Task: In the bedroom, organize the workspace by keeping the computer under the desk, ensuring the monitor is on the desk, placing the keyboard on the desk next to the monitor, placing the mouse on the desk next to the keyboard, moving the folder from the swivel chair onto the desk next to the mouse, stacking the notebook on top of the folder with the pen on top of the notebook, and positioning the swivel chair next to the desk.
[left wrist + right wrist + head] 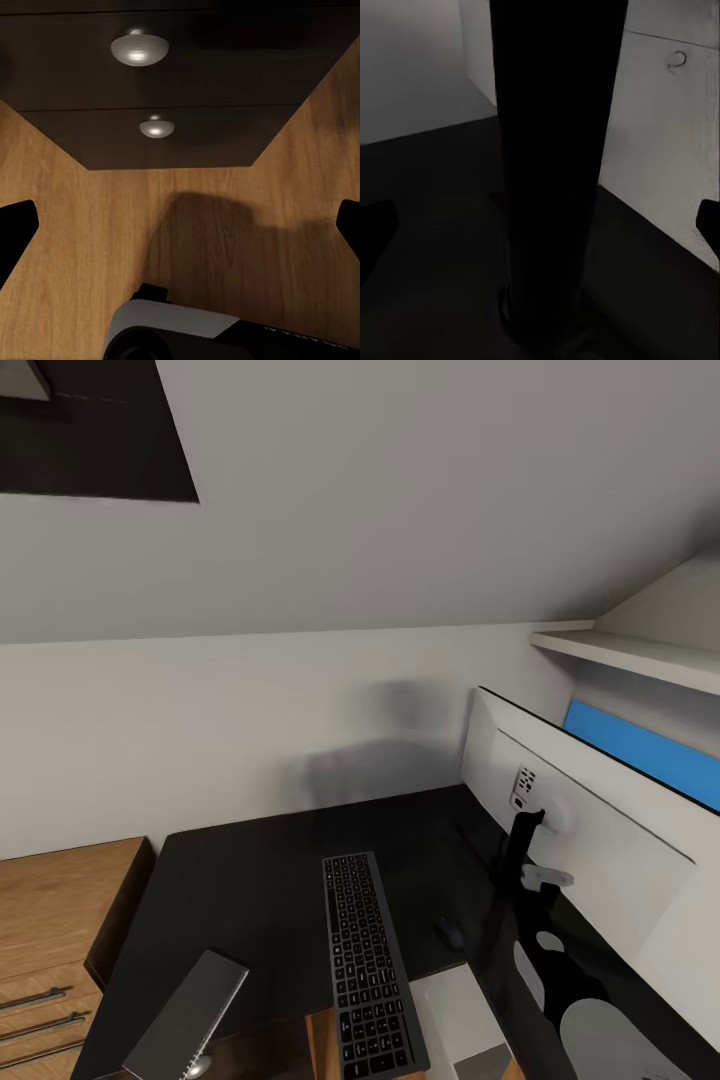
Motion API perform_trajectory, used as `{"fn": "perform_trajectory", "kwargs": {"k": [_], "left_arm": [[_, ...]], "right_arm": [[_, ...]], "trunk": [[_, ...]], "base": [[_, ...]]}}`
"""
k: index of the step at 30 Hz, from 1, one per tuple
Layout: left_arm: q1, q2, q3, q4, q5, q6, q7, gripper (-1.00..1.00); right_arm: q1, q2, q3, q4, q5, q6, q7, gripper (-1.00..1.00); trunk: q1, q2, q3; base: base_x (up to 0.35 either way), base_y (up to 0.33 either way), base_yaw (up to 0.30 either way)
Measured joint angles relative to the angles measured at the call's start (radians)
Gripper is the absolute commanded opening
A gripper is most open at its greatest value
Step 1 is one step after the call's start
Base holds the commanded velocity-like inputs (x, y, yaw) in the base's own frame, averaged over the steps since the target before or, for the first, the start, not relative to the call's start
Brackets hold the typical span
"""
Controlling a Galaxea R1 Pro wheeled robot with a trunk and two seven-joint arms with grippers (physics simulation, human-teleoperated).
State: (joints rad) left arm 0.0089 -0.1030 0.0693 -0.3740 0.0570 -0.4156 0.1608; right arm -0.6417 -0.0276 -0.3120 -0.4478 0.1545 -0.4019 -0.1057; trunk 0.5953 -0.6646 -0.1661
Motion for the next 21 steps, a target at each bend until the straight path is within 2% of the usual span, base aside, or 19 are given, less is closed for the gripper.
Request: {"fn": "perform_trajectory", "kwargs": {"k": [14, 21], "left_arm": [[0.000, 0.001, 0.000, -0.003, 0.001, 0.000, 0.001, 1.00], [0.000, 0.001, 0.000, -0.003, 0.001, 0.000, 0.001, 1.00]], "right_arm": [[0.000, -0.014, 0.000, 0.000, -0.002, 0.000, -0.032, 1.00], [0.000, -0.014, 0.001, 0.000, -0.001, 0.000, -0.033, 1.00]], "trunk": [[0.054, -0.098, -0.044], [0.054, -0.098, -0.044]], "base": [[0.001, 0.000, 0.000], [0.000, 0.000, 0.000]]}}
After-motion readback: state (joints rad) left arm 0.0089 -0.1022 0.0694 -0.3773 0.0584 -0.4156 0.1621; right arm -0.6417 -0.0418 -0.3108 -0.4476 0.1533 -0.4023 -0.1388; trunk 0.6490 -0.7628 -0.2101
